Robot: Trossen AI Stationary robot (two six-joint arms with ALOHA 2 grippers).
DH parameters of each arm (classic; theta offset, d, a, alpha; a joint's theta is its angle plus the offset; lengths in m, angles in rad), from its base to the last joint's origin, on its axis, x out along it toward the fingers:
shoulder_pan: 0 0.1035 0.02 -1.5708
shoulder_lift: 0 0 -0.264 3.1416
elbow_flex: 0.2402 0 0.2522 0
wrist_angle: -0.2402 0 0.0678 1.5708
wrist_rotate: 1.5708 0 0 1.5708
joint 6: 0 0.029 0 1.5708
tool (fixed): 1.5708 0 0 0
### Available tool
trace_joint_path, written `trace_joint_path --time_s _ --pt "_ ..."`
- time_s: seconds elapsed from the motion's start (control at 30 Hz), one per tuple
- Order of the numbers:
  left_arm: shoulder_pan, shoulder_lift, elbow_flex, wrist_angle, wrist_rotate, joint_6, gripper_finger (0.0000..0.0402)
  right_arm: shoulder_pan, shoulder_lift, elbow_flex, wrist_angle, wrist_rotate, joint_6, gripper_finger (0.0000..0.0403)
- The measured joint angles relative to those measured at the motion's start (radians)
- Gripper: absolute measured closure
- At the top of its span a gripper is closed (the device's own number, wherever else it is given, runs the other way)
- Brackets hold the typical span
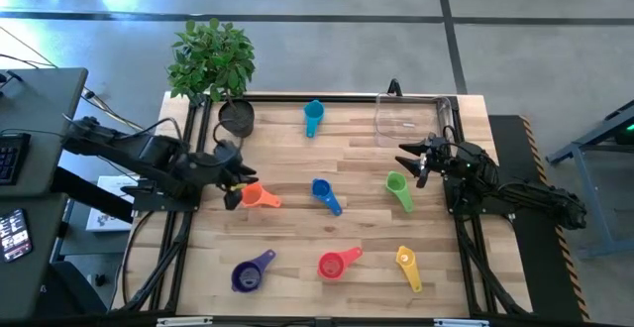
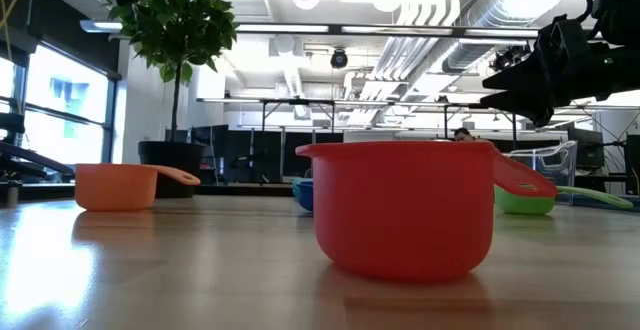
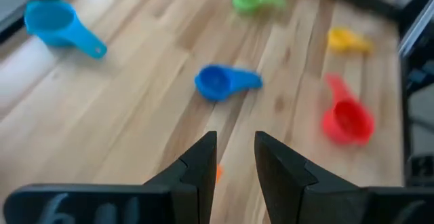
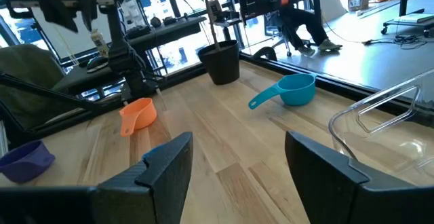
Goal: Nest measuring cups in basket
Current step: Stack the orange measuring cup on top of the violet measuring cup
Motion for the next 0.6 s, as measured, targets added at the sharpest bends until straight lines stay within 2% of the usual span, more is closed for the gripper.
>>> trace_joint_path --time_s 0.27,0.6 --pt "0.000 0.075 0.000 -0.098 0.089 0.101 0.0312 0.000 0.000 0.000 0.000 0.000 0.000 0.0178" --pt "0.000 0.180 0.000 -0.171 0.162 0.107 0.0312 0.000 0.000 0.000 0.000 0.000 0.000 0.0178"
